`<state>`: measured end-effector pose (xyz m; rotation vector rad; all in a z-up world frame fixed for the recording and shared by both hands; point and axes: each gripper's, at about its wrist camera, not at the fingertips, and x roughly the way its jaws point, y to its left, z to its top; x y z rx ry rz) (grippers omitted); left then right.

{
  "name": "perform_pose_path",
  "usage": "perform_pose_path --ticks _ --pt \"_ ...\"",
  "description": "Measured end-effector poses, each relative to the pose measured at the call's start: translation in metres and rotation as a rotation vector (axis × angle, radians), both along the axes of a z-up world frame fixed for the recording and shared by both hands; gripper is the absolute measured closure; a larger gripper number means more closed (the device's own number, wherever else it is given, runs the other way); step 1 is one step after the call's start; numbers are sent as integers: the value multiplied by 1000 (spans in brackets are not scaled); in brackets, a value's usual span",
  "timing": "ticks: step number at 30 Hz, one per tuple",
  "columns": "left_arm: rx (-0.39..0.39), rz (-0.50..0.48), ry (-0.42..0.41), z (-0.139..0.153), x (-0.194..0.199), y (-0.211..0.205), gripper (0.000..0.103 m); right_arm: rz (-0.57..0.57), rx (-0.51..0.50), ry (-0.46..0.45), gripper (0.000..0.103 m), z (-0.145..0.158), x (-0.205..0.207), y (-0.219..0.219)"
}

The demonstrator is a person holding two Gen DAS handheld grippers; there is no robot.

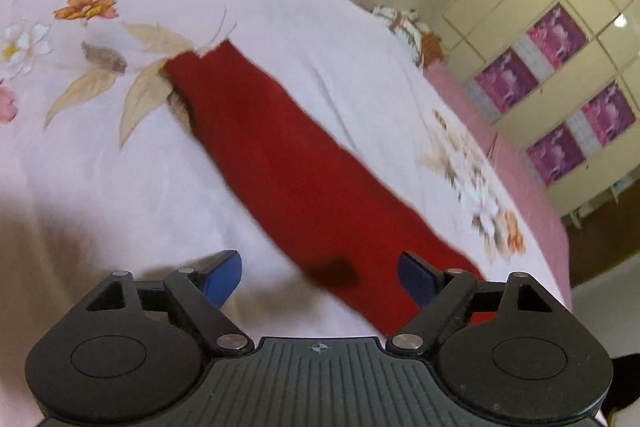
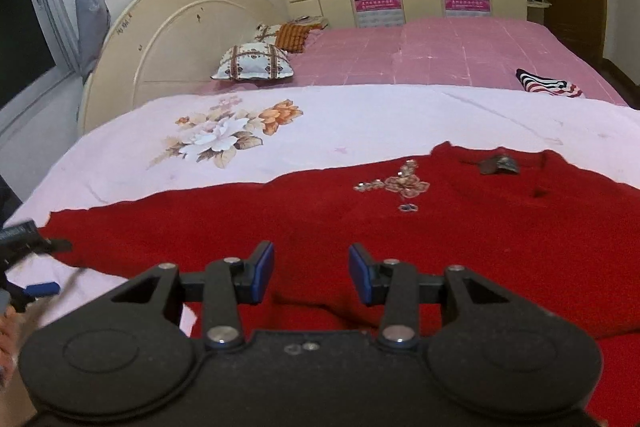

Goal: Fold small clothes

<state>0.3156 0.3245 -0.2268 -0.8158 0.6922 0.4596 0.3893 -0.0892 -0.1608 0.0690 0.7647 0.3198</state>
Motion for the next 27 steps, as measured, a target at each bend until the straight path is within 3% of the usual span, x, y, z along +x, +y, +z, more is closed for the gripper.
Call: perform_pose_path --ticks 3,4,5,7,8,10,16,19,22,27 --pt "-12 29 -37 -6 13 9 18 -7 -20 26 62 -15 3 10" --pt "-10 34 -46 -6 17 11 26 -11 -25 29 62 -18 3 11" --pt "-7 46 -48 -8 22 12 39 -17 -32 31 62 -21 3 12" --pt "-44 80 -42 -16 27 20 95 -26 -39 32 62 -22 3 13" --pt "-75 97 -43 -21 28 25 98 -34 -43 26 62 -22 3 13" --pt "-98 113 -66 -27 30 26 98 -42 -61 6 62 -20 4 14" --pt "21 48 -125 -4 50 -1 98 -10 -191 21 61 -44 9 23" --pt "140 -77 -196 29 66 -37 98 -15 -183 30 61 -41 10 23" --pt "234 -243 -277 63 90 -92 98 -49 -66 22 62 -27 5 5" --pt "297 -528 -340 89 124 -207 98 -117 38 -10 62 -1 -11 -49"
